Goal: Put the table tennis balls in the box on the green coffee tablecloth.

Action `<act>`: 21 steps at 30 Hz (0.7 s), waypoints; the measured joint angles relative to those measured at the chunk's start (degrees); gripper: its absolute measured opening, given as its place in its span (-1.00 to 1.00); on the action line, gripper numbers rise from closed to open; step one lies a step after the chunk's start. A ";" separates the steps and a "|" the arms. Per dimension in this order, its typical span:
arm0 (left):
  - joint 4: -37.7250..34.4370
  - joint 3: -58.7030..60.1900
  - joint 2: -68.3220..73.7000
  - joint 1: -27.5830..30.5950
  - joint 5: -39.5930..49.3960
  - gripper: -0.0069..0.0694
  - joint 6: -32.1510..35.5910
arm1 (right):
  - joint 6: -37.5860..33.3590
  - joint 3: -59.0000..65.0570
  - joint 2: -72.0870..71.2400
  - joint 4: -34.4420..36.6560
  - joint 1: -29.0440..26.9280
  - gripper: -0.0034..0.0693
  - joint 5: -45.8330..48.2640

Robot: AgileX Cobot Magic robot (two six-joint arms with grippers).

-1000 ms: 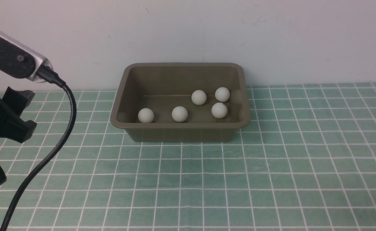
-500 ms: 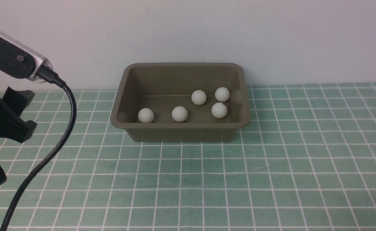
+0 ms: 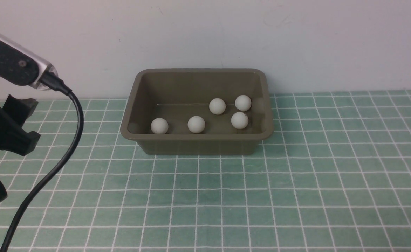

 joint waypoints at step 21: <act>0.00 0.00 0.00 0.00 0.00 0.35 0.00 | -0.67 0.00 0.00 0.00 0.00 -0.01 0.00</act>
